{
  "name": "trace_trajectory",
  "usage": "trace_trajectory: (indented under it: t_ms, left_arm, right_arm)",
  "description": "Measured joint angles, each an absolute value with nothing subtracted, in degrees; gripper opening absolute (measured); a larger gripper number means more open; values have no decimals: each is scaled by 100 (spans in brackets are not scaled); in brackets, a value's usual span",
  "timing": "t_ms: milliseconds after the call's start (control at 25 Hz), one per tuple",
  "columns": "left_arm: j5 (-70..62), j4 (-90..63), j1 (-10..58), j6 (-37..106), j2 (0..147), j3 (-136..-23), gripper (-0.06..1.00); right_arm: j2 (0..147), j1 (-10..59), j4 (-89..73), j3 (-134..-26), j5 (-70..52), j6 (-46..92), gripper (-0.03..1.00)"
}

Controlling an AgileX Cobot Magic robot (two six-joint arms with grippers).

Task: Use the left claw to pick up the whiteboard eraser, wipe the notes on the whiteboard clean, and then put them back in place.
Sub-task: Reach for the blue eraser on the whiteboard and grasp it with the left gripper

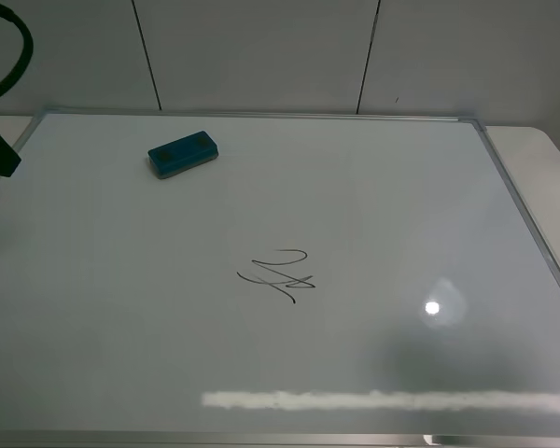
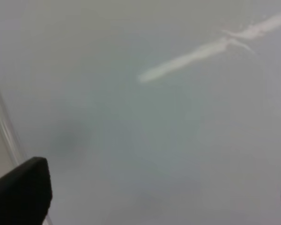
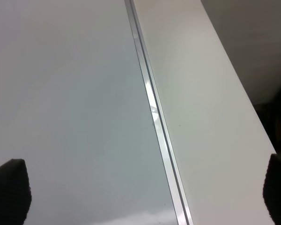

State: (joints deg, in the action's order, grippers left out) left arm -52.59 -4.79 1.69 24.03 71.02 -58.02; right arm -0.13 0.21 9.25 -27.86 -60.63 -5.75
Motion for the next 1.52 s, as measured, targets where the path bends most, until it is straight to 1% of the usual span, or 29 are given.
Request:
trace_trajectory:
  t_ms: [240,520,760,880,1040,1200,1520]
  left_arm:
    - [-4629,-229,611,3156,8494,-6639,99]
    - [-4631,42,1095,3584,10038,-8134,99]
    - [-5518,63,1358,3774,11462,-9791,99]
    - [-6145,-54,1400,3806,12110,-10628,99]
    - [-6504,-267,1400,3850,12745,-11470,99]
    - [-6545,-308,1400,3947,13095,-11740,99]
    - [-6348,-320,1400,4132,13487,-11748,99]
  right_arm:
    - [-13,21,925,-2786,-6063,-575,99]
    - [-13,21,925,-2786,-6063,-575,99]
    - [-13,21,925,-2786,-6063,-575,99]
    - [-13,21,925,-2786,-6063,-575,99]
    - [-13,21,925,-2786,-6063,-575,99]
    - [-13,21,925,-2786,-6063,-575,99]
    - [-13,21,925,-2786,-6063,-575,99]
